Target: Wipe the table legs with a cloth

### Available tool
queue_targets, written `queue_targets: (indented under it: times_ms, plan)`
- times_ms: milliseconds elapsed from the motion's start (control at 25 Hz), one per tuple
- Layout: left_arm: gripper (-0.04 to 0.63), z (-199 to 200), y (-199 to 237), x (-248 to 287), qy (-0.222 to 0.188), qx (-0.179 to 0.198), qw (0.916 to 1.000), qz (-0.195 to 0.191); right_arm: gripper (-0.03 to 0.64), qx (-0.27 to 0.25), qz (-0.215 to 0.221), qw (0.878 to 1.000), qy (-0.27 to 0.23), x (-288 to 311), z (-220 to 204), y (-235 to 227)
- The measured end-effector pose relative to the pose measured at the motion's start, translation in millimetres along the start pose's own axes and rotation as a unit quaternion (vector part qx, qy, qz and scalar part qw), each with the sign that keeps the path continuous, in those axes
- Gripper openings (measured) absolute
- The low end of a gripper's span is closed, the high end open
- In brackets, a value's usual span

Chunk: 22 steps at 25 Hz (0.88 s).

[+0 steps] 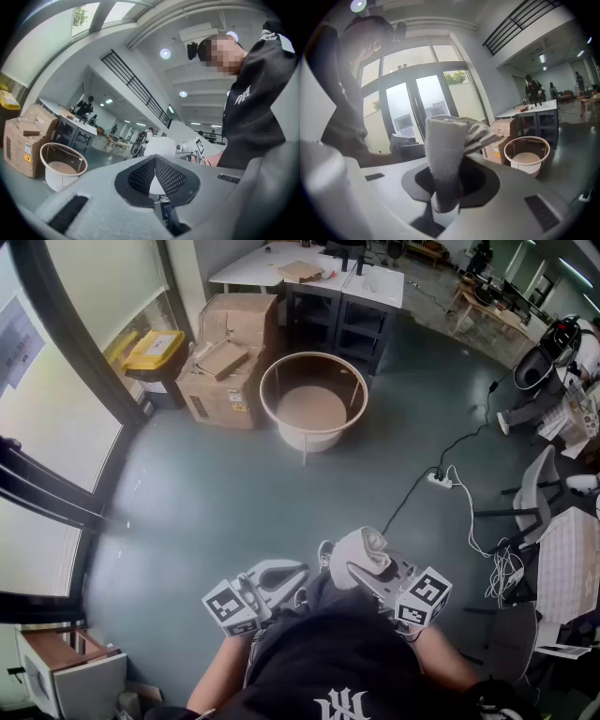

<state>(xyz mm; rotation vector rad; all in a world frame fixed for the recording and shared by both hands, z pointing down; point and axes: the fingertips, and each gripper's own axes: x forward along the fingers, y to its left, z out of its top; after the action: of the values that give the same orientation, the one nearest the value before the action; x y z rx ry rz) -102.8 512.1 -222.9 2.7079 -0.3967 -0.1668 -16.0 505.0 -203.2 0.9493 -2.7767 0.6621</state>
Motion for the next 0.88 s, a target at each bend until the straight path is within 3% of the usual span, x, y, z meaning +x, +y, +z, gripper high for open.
queue_targets:
  times_ms: [360, 600, 720, 880]
  plan:
    - [0.006, 4.5, 11.6, 7.5, -0.023, 0.016, 0.9996, 0.002, 0.084, -0.018, 0.015, 1.000, -0.017, -3.5, 9.5, -6.9]
    - [0.006, -5.7, 21.1, -0.7, -0.033, 0.005, 0.9994, 0.010, 0.084, -0.040, -0.060, 0.996, 0.051, -11.7, -4.1, -38.7]
    - [0.006, -14.3, 28.3, 4.5, -0.022, -0.016, 0.9996, 0.012, 0.084, -0.030, -0.066, 0.996, 0.048, -23.7, -6.2, -51.7]
    - [0.006, -9.4, 39.1, 18.1, -0.039, -0.019, 0.9989, 0.018, 0.084, -0.009, -0.090, 0.995, 0.048, -38.3, -11.5, -89.1]
